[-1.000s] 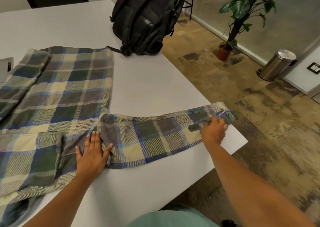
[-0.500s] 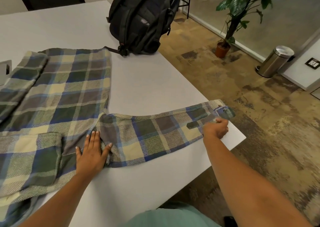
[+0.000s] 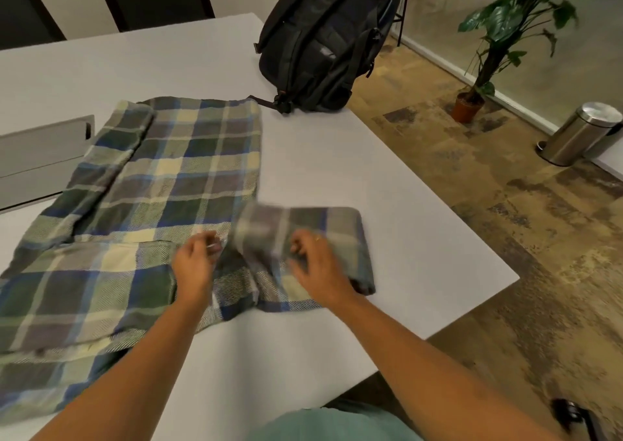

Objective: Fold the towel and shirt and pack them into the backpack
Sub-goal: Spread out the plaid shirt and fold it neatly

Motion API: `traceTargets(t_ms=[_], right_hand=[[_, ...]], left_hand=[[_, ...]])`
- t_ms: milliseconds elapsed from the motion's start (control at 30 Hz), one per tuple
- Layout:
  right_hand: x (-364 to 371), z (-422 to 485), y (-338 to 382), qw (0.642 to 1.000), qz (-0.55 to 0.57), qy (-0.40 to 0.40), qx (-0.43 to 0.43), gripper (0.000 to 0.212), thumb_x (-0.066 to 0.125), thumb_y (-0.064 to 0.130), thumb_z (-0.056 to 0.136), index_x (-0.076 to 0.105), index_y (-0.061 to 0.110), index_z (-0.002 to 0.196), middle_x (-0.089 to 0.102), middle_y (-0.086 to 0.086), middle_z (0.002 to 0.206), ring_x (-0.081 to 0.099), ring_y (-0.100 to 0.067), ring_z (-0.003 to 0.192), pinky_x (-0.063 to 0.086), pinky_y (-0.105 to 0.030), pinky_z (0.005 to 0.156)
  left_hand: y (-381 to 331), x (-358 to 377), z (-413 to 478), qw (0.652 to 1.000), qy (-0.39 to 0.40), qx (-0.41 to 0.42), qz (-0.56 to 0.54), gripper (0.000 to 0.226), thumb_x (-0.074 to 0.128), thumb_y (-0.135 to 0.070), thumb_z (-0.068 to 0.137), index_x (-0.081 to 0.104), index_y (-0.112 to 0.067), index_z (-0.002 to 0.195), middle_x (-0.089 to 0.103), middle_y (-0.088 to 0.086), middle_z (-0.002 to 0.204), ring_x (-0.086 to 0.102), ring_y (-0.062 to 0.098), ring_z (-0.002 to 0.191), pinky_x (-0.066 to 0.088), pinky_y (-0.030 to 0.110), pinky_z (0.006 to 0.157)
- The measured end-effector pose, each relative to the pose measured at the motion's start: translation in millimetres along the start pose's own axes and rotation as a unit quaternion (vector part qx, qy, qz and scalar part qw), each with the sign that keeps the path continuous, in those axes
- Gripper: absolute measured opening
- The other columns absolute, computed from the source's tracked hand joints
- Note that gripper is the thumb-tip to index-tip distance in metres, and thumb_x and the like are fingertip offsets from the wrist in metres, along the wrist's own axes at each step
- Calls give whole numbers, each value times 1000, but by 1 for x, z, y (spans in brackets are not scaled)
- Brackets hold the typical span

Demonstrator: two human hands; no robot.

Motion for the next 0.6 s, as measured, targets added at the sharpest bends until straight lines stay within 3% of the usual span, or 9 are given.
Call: traceTargets(t_ms=[67, 100, 167, 200, 267, 333, 400, 467, 600], right_hand=[[18, -10, -2, 992, -68, 103, -12, 25, 63, 31, 87, 60, 10, 101, 60, -7, 98, 52, -19, 91, 46, -32, 78], [16, -11, -2, 993, -82, 83, -8, 23, 62, 32, 88, 63, 10, 96, 62, -6, 95, 54, -19, 90, 47, -34, 78], [-1, -7, -6, 994, -92, -34, 46, 16, 60, 23, 89, 65, 10, 96, 64, -7, 97, 57, -22, 91, 49, -39, 78], [-10, -5, -14, 985, -124, -82, 91, 17, 58, 19, 90, 64, 10, 103, 63, -9, 104, 57, -25, 97, 50, -41, 81], [-22, -4, -33, 950, -213, -84, 211, 35, 55, 22, 91, 51, 13, 125, 51, -10, 126, 47, -27, 115, 46, -41, 89], [-30, -9, -51, 911, -231, -42, 338, 57, 58, 31, 89, 33, 13, 136, 38, -12, 138, 36, -29, 125, 40, -43, 93], [-37, -14, -65, 888, -183, -51, 418, 61, 62, 29, 87, 29, 12, 135, 38, -16, 136, 38, -33, 124, 41, -45, 93], [-43, -13, -74, 886, -121, -84, 441, 47, 56, 15, 89, 35, 9, 131, 47, -18, 128, 48, -36, 116, 44, -43, 88], [-72, 7, -84, 906, -69, -159, 386, 24, 45, 3, 92, 48, 3, 116, 58, -21, 117, 57, -35, 103, 45, -34, 79]], left_hand=[[-7, -16, 6, 998, -66, 4, 4, 29, 39, -24, 100, 59, -5, 109, 62, 11, 104, 59, 19, 92, 48, 40, 93], [-9, -22, 8, 996, -79, 19, 45, 31, 39, -27, 100, 59, -5, 111, 62, 11, 109, 57, 20, 96, 47, 41, 93], [-8, -29, 9, 988, -70, 54, 123, 32, 41, -27, 99, 57, -5, 116, 60, 11, 112, 55, 21, 100, 45, 36, 88], [-4, -31, 9, 983, -51, 70, 162, 31, 42, -26, 99, 56, -6, 118, 59, 10, 111, 54, 20, 97, 44, 33, 82], [7, -34, 10, 964, -6, 105, 245, 30, 44, -23, 98, 55, -7, 120, 60, 13, 113, 56, 21, 92, 46, 31, 73], [20, -38, 12, 925, 40, 145, 348, 31, 46, -26, 96, 57, -10, 120, 54, 17, 127, 56, 31, 108, 50, 44, 84], [34, -39, 12, 874, 91, 169, 446, 39, 46, -31, 96, 52, -12, 129, 41, 14, 143, 35, 33, 134, 29, 55, 107], [47, -42, 10, 842, 127, 157, 501, 52, 42, -38, 97, 36, -16, 143, 28, 8, 152, 15, 26, 143, 8, 53, 113], [61, -48, 7, 787, 169, 145, 575, 62, 31, -52, 96, 19, -23, 148, 8, -1, 158, -2, 19, 145, -1, 52, 114]])
Point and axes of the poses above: each hand's wrist, its own z-axis towards the middle knuckle, its own x-axis out of the palm, y = z × x, the point moved 5 cm from there along z, towards the middle knuckle
